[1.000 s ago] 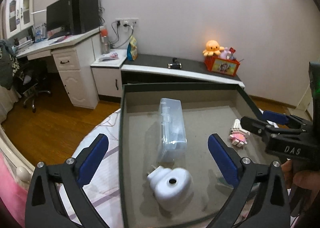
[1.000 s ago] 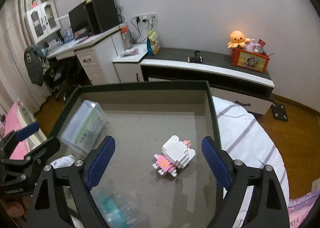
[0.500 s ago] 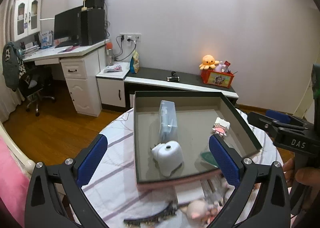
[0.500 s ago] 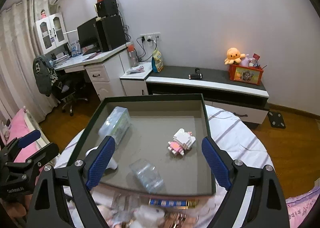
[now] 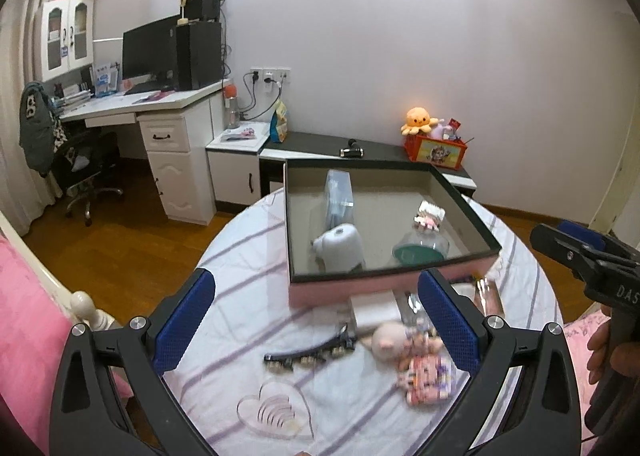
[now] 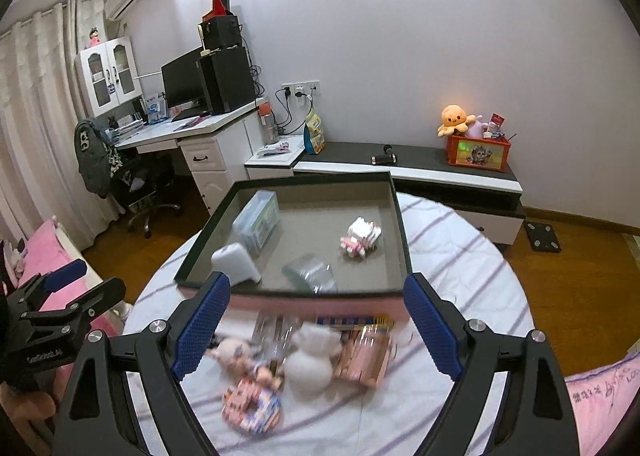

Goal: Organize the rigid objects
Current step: 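Withdraw both tools from the box toward the remaining items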

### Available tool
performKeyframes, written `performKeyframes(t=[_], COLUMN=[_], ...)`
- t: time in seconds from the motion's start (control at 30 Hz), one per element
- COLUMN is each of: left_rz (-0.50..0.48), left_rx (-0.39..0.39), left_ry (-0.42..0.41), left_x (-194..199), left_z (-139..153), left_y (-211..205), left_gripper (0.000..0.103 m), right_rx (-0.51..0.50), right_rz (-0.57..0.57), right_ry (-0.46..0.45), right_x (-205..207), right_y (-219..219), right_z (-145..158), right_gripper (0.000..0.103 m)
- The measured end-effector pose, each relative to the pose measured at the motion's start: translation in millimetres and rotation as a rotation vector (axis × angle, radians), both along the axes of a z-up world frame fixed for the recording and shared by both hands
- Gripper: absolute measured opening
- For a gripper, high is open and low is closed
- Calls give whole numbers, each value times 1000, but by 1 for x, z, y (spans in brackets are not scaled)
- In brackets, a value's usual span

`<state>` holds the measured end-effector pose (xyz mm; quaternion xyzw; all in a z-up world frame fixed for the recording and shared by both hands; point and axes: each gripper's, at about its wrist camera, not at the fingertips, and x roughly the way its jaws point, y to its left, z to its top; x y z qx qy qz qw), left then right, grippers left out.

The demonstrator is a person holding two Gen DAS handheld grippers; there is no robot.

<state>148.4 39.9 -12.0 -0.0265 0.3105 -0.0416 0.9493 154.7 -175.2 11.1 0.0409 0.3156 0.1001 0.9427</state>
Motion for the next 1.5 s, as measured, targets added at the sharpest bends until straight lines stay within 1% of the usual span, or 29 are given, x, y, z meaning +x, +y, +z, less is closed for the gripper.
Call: performKeyframes(t=[0.27, 0.37, 0.5, 0.6, 0.8, 0.93, 1.07, 1.13, 1.33, 1.5], left_rz=[13, 15, 21, 31, 38, 32, 24, 16, 5, -26], left_rx=[-14, -32, -25, -29, -28, -18, 2, 17, 43, 70], left_ry=[1, 10, 32, 49, 53, 71, 107, 136, 173, 197], left_x=[-32, -43, -53, -56, -59, -56, -48, -41, -23, -1], left_z=[-2, -8, -19, -25, -29, -36, -51, -62, -82, -98], left_y=[7, 9, 10, 14, 16, 16, 16, 15, 14, 13], left_gripper=[103, 103, 103, 103, 103, 103, 103, 103, 103, 103], right_rx=[4, -10, -16, -19, -24, -31, -40, -43, -49, -55], right_rz=[-11, 1, -5, -9, -5, 10, 33, 43, 67, 89], right_ry=[28, 46, 90, 96, 92, 111, 148, 172, 231, 267], right_x=[-40, -51, -61, -64, -66, -65, -60, -57, -47, -38], right_y=[7, 13, 15, 13, 16, 22, 31, 35, 46, 56], right_z=[-19, -30, -46, -47, -46, -51, -62, -70, -91, -104], right_gripper=[90, 90, 90, 90, 90, 90, 90, 90, 90, 90])
